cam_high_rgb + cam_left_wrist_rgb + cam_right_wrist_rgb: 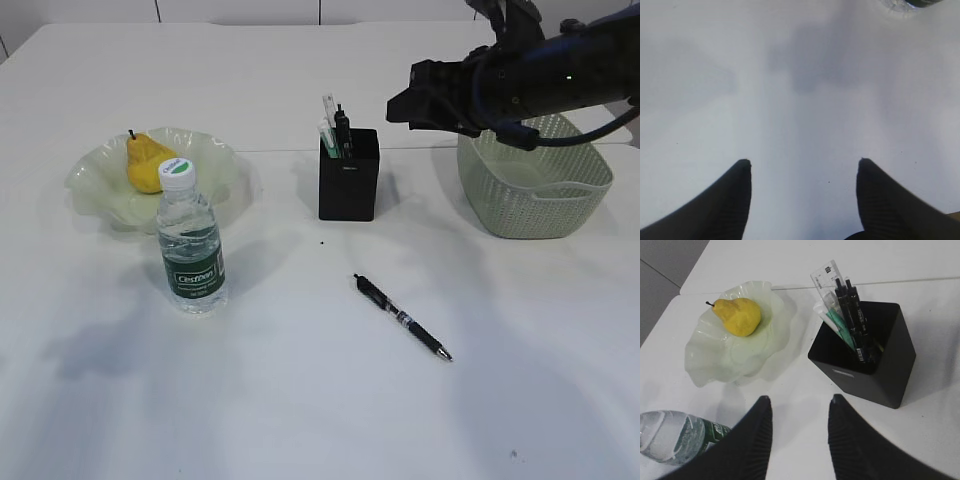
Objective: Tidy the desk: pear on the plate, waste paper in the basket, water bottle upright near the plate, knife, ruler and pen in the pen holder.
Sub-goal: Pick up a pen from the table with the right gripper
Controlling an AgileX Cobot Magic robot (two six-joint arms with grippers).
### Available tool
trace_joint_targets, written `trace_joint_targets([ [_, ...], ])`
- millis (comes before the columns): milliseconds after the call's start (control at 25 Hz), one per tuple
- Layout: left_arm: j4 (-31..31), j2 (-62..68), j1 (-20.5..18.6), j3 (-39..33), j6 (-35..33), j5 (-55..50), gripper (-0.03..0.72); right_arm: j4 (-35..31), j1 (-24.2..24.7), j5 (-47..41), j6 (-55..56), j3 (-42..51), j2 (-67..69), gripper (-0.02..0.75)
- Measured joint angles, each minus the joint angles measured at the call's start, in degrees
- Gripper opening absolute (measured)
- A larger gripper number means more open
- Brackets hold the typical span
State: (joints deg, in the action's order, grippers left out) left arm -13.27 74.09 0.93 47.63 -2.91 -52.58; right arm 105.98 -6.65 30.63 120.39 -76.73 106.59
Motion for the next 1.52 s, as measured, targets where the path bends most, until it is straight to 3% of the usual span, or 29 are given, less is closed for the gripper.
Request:
trace_joint_targets([
  [720,0.0,0.0,0.0,0.0,0.0,6.9,0.467,0.0,0.0,-7.4,-16.4,0.0,0.0,0.285],
  [1360,0.0,0.0,0.0,0.0,0.0,12.2,0.466,0.0,0.0,-10.5,-68.3,0.0,0.0,0.284],
  [1520,0.0,0.0,0.0,0.0,0.0,12.9,0.466,0.0,0.0,-10.5,-74.5,0.0,0.0,0.284],
])
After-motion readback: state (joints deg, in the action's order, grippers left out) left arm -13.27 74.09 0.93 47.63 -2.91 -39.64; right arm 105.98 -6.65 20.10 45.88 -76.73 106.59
